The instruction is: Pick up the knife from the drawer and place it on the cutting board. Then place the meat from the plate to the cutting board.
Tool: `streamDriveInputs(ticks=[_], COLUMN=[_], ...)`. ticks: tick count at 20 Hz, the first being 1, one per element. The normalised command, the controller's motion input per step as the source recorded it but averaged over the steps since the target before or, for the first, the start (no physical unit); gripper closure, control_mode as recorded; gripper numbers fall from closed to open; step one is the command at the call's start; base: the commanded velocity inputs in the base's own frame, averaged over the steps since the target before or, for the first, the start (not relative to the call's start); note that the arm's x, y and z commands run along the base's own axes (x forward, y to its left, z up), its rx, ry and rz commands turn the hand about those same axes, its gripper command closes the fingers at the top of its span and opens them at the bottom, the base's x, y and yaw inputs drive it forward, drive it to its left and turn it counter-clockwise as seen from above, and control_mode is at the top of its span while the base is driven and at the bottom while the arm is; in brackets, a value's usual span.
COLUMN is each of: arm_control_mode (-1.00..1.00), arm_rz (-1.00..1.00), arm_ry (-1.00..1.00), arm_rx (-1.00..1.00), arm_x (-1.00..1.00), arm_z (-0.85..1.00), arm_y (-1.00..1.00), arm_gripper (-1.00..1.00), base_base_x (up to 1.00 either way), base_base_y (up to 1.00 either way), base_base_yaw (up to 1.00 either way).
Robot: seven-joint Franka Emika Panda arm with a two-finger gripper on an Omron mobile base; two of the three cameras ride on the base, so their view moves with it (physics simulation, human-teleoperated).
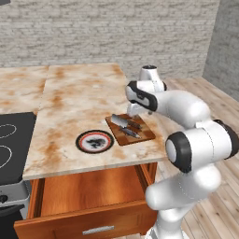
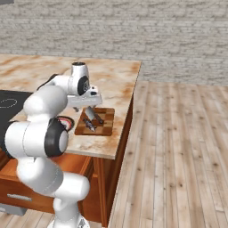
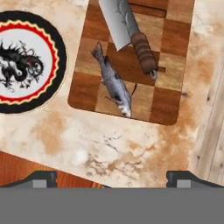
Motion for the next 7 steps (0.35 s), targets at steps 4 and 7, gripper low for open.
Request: streamDriveInputs(ticks=[4, 7], arm_control_mode=[-1.0, -1.0], arm_rz=[-0.36, -0.31], arm_ry=[0.0, 0.0], arm_rx=[-0.02, 0.0], arm_x=[-0.9, -0.92], arm_z=[0.03, 0.22], arm_y=[0.0, 0.0], arm_gripper=[-1.0, -1.0], base_base_x=[0.0, 0.0], base_base_y=[0.0, 0.0], base_base_yaw=[0.0, 0.0])
